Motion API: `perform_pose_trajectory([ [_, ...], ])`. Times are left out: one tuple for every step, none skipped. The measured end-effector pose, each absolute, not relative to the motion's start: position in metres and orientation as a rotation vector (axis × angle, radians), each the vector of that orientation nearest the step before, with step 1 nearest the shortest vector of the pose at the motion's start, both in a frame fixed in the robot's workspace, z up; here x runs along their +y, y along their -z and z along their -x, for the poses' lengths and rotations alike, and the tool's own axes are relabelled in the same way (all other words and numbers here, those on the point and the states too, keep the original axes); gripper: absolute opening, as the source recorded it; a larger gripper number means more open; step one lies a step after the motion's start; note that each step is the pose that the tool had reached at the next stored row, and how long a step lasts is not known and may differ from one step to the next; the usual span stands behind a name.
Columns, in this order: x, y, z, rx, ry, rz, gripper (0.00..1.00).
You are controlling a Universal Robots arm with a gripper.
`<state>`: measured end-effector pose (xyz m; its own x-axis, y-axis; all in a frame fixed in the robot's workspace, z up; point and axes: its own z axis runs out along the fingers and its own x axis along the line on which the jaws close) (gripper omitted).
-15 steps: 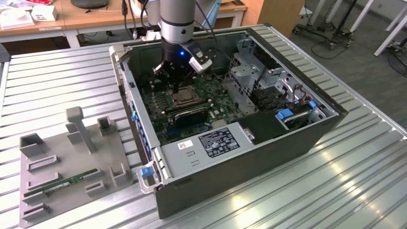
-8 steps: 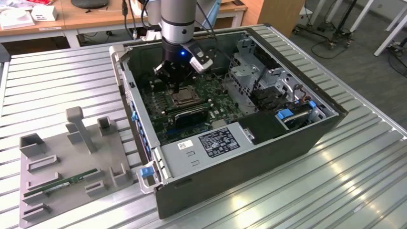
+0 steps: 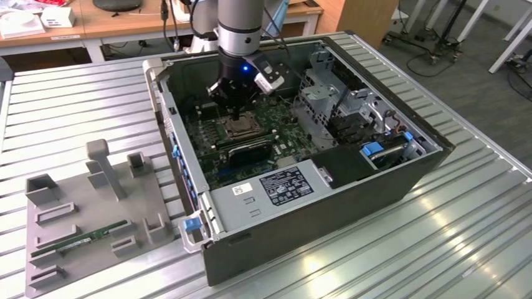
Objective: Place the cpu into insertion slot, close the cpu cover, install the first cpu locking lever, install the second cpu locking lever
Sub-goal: 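Close the cpu cover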
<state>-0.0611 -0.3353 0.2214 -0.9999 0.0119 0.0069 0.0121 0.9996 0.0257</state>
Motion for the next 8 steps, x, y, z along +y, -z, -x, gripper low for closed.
perform_pose_trajectory([
  [-0.3353,-0.2214,0.0591,-3.134,0.04,0.019,0.11],
  [-0.3353,-0.2214,0.0571,-3.134,0.04,0.019,0.11],
  [-0.3353,-0.2214,0.0552,-3.134,0.04,0.019,0.11],
  [-0.3353,-0.2214,0.0539,-3.134,0.04,0.019,0.11],
  [-0.3353,-0.2214,0.0535,-3.134,0.04,0.019,0.11],
  [-0.3353,-0.2214,0.0536,-3.134,0.04,0.018,0.11],
  [-0.3353,-0.2214,0.0535,-3.135,0.04,0.016,0.11],
  [-0.3353,-0.2213,0.0535,-3.137,0.041,0.015,0.11],
])
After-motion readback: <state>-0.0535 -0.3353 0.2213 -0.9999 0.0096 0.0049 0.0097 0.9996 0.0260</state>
